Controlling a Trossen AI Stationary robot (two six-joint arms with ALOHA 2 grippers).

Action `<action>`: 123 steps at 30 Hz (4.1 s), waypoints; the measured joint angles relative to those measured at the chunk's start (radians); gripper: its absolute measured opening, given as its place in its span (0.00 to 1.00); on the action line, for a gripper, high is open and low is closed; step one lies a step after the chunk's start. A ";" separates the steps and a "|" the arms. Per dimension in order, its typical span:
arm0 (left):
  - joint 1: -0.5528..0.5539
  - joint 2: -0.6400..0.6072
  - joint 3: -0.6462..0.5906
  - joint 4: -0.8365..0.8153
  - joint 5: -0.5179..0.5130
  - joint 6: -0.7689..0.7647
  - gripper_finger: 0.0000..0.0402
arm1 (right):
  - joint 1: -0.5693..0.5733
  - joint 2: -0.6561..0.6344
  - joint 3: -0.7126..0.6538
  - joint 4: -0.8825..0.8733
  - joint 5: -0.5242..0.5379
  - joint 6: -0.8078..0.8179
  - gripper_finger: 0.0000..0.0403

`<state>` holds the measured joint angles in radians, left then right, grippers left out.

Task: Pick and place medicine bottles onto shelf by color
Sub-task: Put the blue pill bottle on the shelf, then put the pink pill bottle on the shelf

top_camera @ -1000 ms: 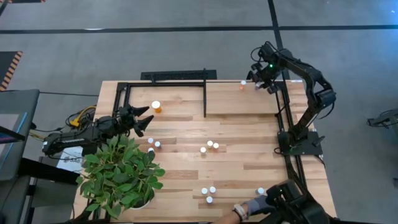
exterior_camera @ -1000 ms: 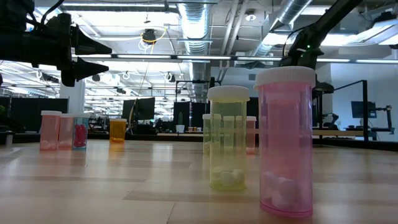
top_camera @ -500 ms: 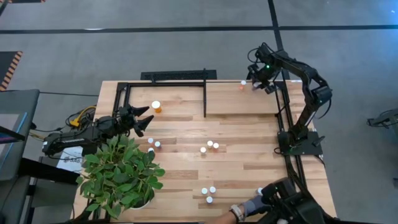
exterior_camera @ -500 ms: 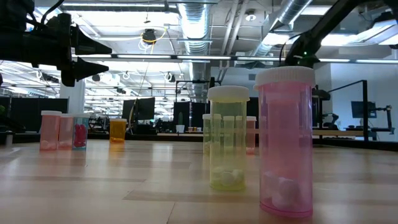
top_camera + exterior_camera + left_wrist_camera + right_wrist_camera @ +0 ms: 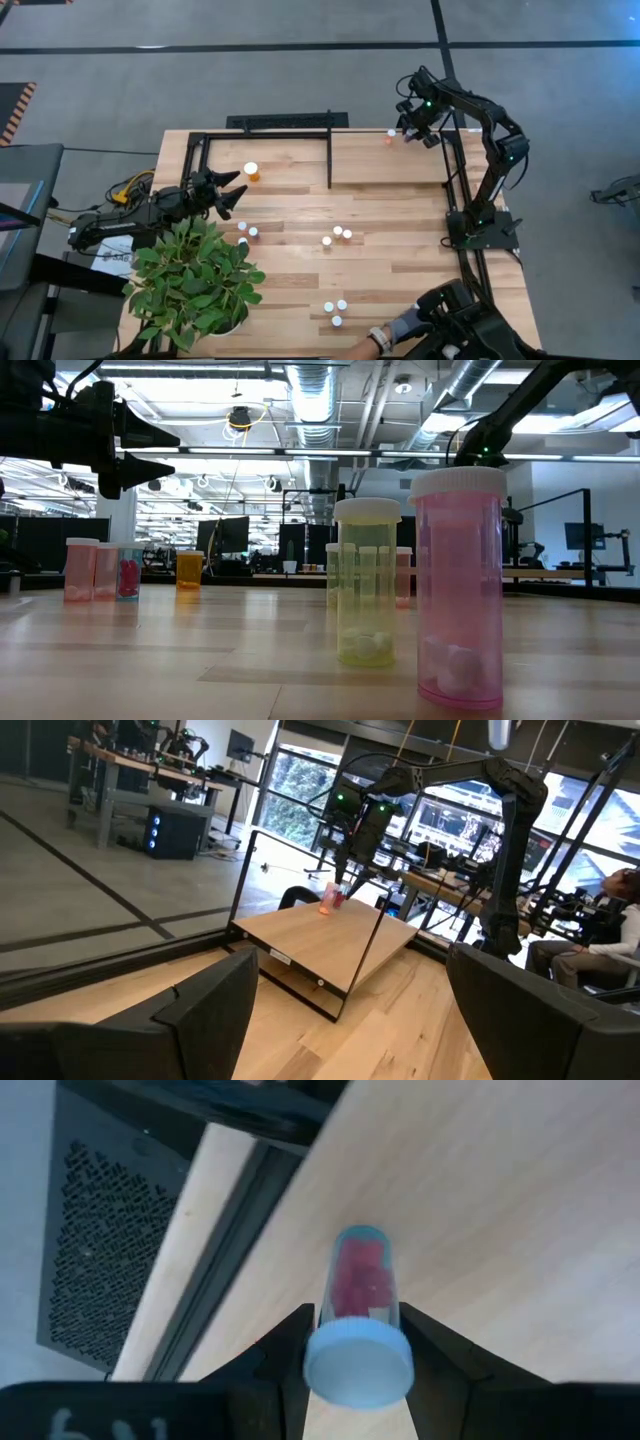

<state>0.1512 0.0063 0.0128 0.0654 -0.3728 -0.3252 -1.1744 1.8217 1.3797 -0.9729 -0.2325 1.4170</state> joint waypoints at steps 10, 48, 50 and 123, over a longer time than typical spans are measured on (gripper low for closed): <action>0.000 0.000 0.000 0.000 0.000 0.000 0.78 | 0.012 0.000 0.005 0.009 -0.001 -0.004 0.39; 0.000 0.000 0.000 0.000 0.000 0.000 0.78 | 0.016 -0.003 0.329 -0.480 0.006 -0.332 0.64; 0.000 0.000 0.000 0.000 0.000 0.000 0.78 | 0.018 -0.007 0.332 -0.515 0.006 -0.366 0.64; 0.000 0.000 0.000 0.000 -0.005 0.000 0.78 | 1.276 0.147 0.332 -0.267 0.111 -0.500 0.63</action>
<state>0.1511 0.0067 0.0130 0.0654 -0.3779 -0.3252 0.1021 1.9686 1.7115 -1.2397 -0.1216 0.9173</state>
